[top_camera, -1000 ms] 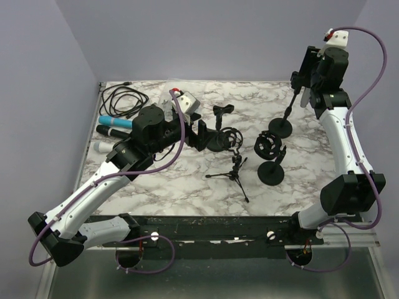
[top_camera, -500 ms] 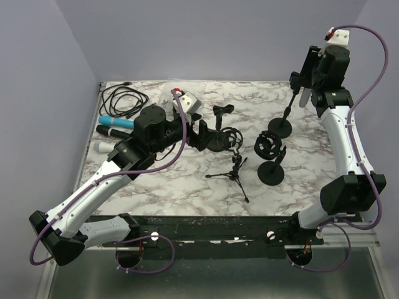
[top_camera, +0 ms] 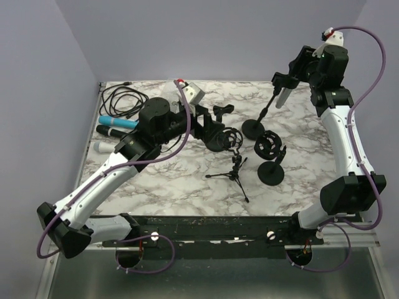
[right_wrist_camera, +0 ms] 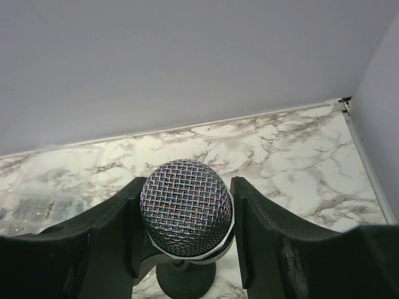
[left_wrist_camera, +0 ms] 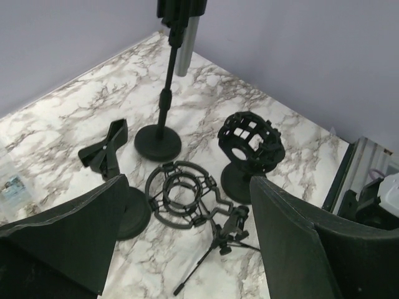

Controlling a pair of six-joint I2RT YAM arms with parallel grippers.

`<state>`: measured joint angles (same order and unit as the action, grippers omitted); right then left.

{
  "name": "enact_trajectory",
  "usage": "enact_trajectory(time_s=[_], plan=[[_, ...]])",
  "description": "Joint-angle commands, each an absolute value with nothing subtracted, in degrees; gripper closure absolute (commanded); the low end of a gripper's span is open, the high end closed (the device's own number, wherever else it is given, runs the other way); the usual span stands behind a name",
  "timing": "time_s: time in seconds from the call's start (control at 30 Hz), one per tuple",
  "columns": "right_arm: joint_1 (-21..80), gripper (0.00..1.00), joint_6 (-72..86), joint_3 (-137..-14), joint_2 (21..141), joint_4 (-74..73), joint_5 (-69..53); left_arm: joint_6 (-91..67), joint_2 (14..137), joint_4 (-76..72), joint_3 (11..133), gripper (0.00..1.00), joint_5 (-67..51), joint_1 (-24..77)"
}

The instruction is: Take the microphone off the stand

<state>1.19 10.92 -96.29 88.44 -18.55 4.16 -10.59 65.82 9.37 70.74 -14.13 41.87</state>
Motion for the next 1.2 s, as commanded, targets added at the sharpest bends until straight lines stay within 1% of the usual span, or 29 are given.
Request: enact_trajectory(time_s=[0.0, 0.27, 0.5, 0.63, 0.9, 1.17], plan=[[2.55, 0.99, 12.84, -94.67, 85.78, -11.54, -2.2, -15.57, 73.65, 3.42, 79.11, 0.19, -19.27, 41.4], [4.91, 0.99, 10.34, -89.47, 82.29, -8.61, -2.68, -14.64, 88.91, -3.97, 92.7, 0.18, -22.24, 40.77], [5.51, 0.99, 9.53, -89.13, 81.46, -9.29, -3.83, -13.59, 100.77, -4.0, 104.39, 0.18, -24.77, 40.73], [5.8, 0.99, 9.83, -89.83, 82.07, -10.48, -5.36, -13.88, 105.2, -7.44, 106.61, 0.17, -25.14, 41.27], [6.32, 0.99, 9.63, -89.65, 82.14, -10.63, -6.37, -10.62, 114.02, -8.79, 113.05, 0.16, -22.76, 42.8], [6.59, 0.99, 9.47, -90.07, 82.37, -11.07, -6.49, -9.67, 119.23, -8.81, 116.49, 0.15, -23.54, 42.82]])
